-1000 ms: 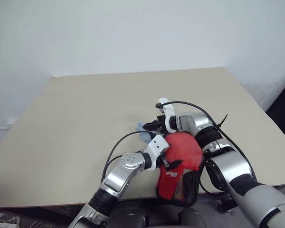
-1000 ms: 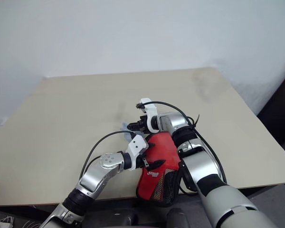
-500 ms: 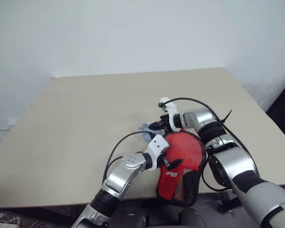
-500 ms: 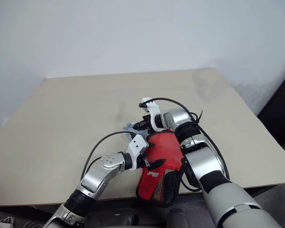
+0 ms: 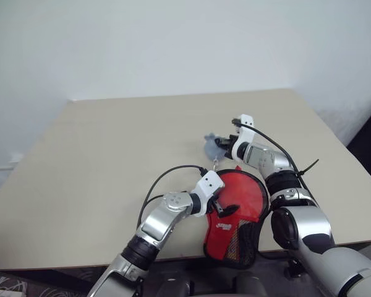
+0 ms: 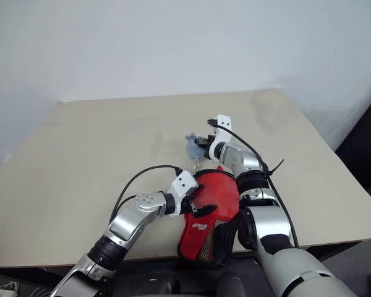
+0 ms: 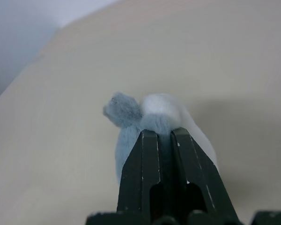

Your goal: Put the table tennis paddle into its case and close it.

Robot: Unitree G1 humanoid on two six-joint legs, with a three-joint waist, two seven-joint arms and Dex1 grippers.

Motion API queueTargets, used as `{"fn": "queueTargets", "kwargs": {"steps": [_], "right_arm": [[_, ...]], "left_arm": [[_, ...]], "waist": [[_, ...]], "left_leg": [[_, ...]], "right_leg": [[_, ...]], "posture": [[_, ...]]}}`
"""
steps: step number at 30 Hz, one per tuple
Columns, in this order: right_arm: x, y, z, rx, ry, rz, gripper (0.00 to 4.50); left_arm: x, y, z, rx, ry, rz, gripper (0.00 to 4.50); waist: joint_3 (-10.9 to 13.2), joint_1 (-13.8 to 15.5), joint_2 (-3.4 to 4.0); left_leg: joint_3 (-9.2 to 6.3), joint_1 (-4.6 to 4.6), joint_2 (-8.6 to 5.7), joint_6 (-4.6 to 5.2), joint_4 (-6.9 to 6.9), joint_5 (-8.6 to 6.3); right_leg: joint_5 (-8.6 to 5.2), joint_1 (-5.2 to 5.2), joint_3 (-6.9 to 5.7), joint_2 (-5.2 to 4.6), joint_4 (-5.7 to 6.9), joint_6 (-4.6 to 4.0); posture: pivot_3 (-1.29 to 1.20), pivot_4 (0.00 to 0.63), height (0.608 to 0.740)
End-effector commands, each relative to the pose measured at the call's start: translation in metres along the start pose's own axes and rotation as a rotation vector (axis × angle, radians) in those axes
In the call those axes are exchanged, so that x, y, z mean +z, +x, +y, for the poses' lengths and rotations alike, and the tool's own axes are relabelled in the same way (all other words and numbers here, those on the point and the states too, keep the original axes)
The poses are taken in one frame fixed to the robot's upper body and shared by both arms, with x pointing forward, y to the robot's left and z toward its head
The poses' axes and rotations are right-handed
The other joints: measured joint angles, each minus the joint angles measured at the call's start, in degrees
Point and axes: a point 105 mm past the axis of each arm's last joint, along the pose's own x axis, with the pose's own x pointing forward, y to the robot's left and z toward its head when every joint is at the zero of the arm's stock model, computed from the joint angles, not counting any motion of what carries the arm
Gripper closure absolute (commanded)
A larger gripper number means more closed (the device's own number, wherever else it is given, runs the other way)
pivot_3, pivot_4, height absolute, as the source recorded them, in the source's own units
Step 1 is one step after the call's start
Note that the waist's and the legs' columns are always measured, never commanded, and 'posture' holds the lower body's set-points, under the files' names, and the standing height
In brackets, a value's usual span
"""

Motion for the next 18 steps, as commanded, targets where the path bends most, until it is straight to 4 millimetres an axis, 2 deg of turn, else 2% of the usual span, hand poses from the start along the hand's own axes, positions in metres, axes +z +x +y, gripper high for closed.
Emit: {"fn": "queueTargets", "kwargs": {"steps": [1, 6, 10, 14, 18], "right_arm": [[0.036, -0.013, -0.027, -0.111, 0.005, -0.160, 4.43], [0.044, -0.038, -0.064, -0.188, 0.015, -0.190, 4.43], [0.048, -0.076, -0.091, -0.234, 0.009, -0.210, 4.43], [0.043, -0.108, -0.101, -0.262, 0.014, -0.220, 4.43], [0.022, -0.150, -0.106, -0.276, 0.057, -0.210, 4.43]], "left_arm": [[-0.065, 0.000, -0.005, -0.008, -0.086, 0.236, 0.00], [-0.062, 0.004, -0.003, 0.001, -0.088, 0.229, 0.00], [-0.060, 0.008, -0.002, 0.002, -0.091, 0.223, 0.00], [-0.061, 0.009, -0.004, -0.011, -0.097, 0.227, 0.00], [-0.061, 0.011, -0.005, -0.036, -0.083, 0.235, 0.00]], "waist": [[0.0, 0.0, 0.00], [0.0, 0.1, -0.01], [0.0, 0.3, 0.04], [0.0, 0.8, 0.03], [0.0, 1.8, 0.01]], "left_leg": [[0.00, 0.00, 0.00, 0.00, 0.00, 0.00], [-0.06, -0.01, -0.05, 0.01, 0.05, 0.00], [-0.04, -0.05, -0.06, 0.01, 0.07, 0.00], [-0.01, -0.14, -0.10, 0.01, 0.16, 0.00], [0.08, -0.17, -0.06, 0.02, 0.17, -0.01]], "right_leg": [[0.00, 0.03, 0.00, 0.00, -0.01, 0.00], [0.00, 0.11, -0.03, -0.03, -0.04, 0.00], [-0.01, 0.13, -0.05, -0.07, -0.07, 0.02], [-0.05, 0.15, -0.07, -0.12, -0.11, 0.07], [-0.07, 0.11, -0.07, -0.12, -0.14, 0.10]], "posture": [[0.00, 0.000, 0.740], [0.00, 0.000, 0.740], [0.00, 0.000, 0.740], [0.00, 0.000, 0.740], [0.00, 0.000, 0.740]]}}
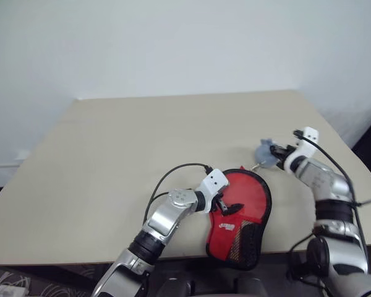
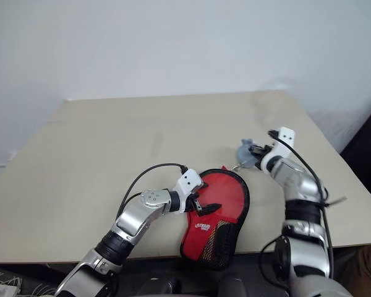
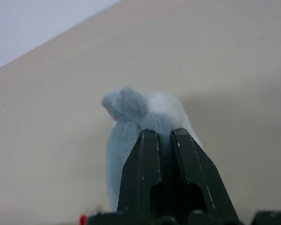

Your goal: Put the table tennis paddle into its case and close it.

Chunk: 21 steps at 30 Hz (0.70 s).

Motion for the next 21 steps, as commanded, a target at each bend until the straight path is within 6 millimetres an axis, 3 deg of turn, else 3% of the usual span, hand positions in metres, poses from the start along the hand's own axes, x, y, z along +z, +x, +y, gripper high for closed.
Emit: {"fn": "queueTargets", "kwargs": {"steps": [1, 5, 14, 21], "right_arm": [[0.018, -0.039, -0.005, -0.001, 0.003, -0.071, 4.43], [0.000, -0.070, -0.013, -0.009, 0.015, -0.051, 4.43], [-0.019, -0.135, -0.017, 0.035, 0.017, -0.021, 4.43], [-0.034, -0.169, -0.019, 0.057, 0.006, 0.064, 4.43]], "left_arm": [[-0.066, -0.001, -0.005, -0.014, -0.090, 0.234, 0.00], [-0.065, 0.001, -0.004, -0.030, -0.078, 0.240, 0.00], [-0.063, 0.010, -0.006, -0.078, -0.059, 0.247, 0.00], [-0.062, 0.015, -0.010, -0.111, -0.052, 0.251, 0.00]], "waist": [[0.0, 0.3, -0.02], [0.0, 0.6, -0.04], [-0.1, 2.2, -0.06], [-0.1, 2.2, -0.13]], "left_leg": [[-0.01, -0.04, -0.01, 0.00, 0.01, 0.00], [0.15, -0.05, 0.04, 0.01, 0.05, -0.03], [0.32, -0.15, 0.11, -0.03, 0.19, -0.34], [0.91, -0.24, 0.31, 0.03, 0.37, -0.45]], "right_leg": [[-0.01, 0.01, -0.01, -0.01, -0.02, 0.02], [-0.04, 0.00, 0.01, -0.02, -0.10, 0.02], [-0.12, 0.09, -0.06, -0.06, -0.74, -0.07], [-0.19, 0.10, -0.05, -0.20, -0.81, 0.02]], "posture": [[0.00, 0.000, 0.740], [0.00, 0.000, 0.740], [0.00, 0.000, 0.740], [0.00, 0.000, 0.740]]}}
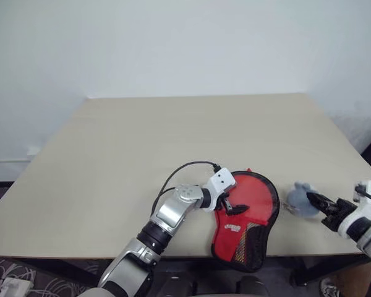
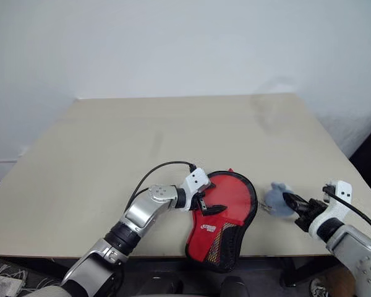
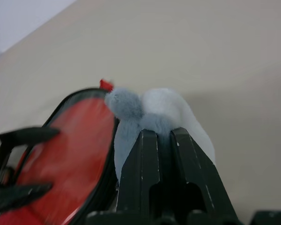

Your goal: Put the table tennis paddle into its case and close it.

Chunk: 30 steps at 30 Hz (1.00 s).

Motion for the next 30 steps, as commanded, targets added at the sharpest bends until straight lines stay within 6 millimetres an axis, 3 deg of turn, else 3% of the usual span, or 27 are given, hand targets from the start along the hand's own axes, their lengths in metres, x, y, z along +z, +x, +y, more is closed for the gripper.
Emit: {"fn": "queueTargets", "kwargs": {"steps": [1, 6, 12, 21, 30], "right_arm": [[0.009, -0.019, 0.009, 0.048, -0.047, -0.020, 4.43], [-0.006, -0.042, 0.026, 0.154, -0.067, 0.070, 4.43], [-0.036, -0.063, 0.042, 0.228, -0.085, 0.239, 4.43], [-0.074, -0.081, 0.073, 0.351, -0.106, 0.403, 4.43], [-0.087, -0.105, 0.091, 0.418, -0.077, 0.466, 4.43]], "left_arm": [[-0.066, 0.002, -0.010, -0.019, -0.099, 0.228, 0.00], [-0.067, 0.002, -0.011, -0.031, -0.099, 0.233, 0.00], [-0.066, 0.004, -0.014, -0.046, -0.101, 0.233, 0.00], [-0.066, 0.009, -0.022, -0.075, -0.110, 0.228, 0.00], [-0.069, 0.009, -0.030, -0.092, -0.127, 0.231, 0.00]], "waist": [[0.0, 0.1, -0.01], [0.0, 0.8, -0.12], [-0.2, 1.3, -0.13], [-0.4, 2.3, -0.34], [-0.5, 2.3, -0.56]], "left_leg": [[0.08, -0.06, 0.02, 0.05, 0.05, -0.03], [0.22, -0.28, 0.04, 0.17, 0.15, -0.13], [0.32, -0.40, 0.37, 0.14, 0.16, -0.24], [0.38, -0.70, 0.77, 0.05, 0.15, -0.37], [0.40, -0.70, 0.85, 0.04, 0.17, -0.44]], "right_leg": [[-0.02, -0.01, 0.00, -0.04, -0.03, 0.03], [-0.07, -0.07, -0.01, -0.10, -0.16, 0.11], [-0.08, -0.06, -0.28, -0.03, -0.47, 0.12], [-0.07, -0.05, -0.89, -0.03, -0.81, 0.12], [-0.08, -0.03, -0.99, -0.06, -0.87, 0.11]], "posture": [[0.00, 0.000, 0.740], [0.00, 0.000, 0.740], [0.00, 0.000, 0.740], [0.00, 0.000, 0.740], [0.00, 0.000, 0.740]]}}
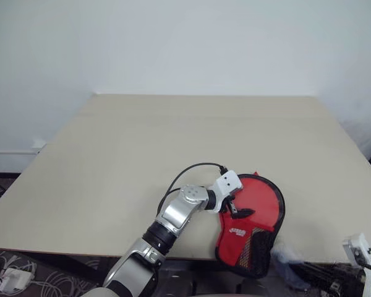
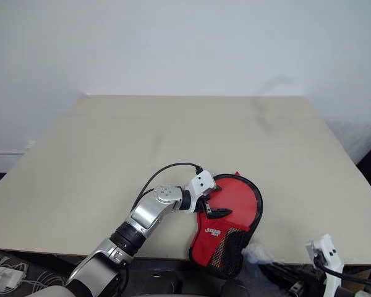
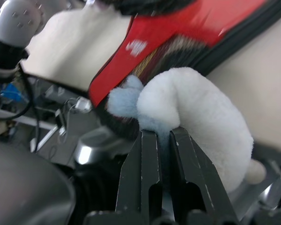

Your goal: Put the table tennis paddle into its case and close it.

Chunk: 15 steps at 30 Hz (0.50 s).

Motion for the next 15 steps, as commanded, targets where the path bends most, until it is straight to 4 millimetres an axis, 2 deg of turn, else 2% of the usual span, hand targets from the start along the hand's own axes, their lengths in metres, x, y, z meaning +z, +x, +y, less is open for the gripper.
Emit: {"fn": "queueTargets", "kwargs": {"steps": [1, 7, 11, 15], "right_arm": [[-0.002, -0.002, 0.020, 0.083, -0.031, 0.024, 4.43], [-0.003, -0.005, 0.023, 0.083, -0.036, 0.034, 4.43], [0.018, 0.000, 0.005, -0.014, -0.123, -0.045, 4.43], [0.030, 0.009, 0.001, -0.029, -0.133, -0.103, 4.43]], "left_arm": [[-0.071, 0.002, -0.020, -0.042, -0.154, 0.225, 0.00], [-0.072, 0.004, -0.025, -0.056, -0.162, 0.225, 0.00], [-0.072, 0.005, -0.026, -0.064, -0.166, 0.226, 0.00], [-0.071, 0.004, -0.024, -0.064, -0.156, 0.228, 0.00]], "waist": [[0.0, 0.0, -0.03], [-0.1, 0.0, -0.07], [-0.1, 0.0, -0.06], [-0.1, 0.1, -0.03]], "left_leg": [[0.03, 0.00, 0.05, -0.01, 0.00, -0.02], [0.20, -0.04, 0.31, -0.05, 0.29, -0.24], [0.26, -0.06, 0.47, -0.07, 0.61, -0.55], [0.28, -0.13, 0.65, -0.08, 0.67, -0.57]], "right_leg": [[0.00, 0.00, -0.04, 0.00, -0.01, 0.00], [-0.01, 0.00, -0.31, -0.03, -0.13, -0.01], [-0.01, 0.08, -0.54, -0.04, -0.14, -0.02], [-0.01, 0.08, -0.85, -0.06, -0.34, -0.02]], "posture": [[0.00, 0.000, 0.740], [0.00, 0.000, 0.740], [0.00, 0.000, 0.740], [0.00, 0.000, 0.740]]}}
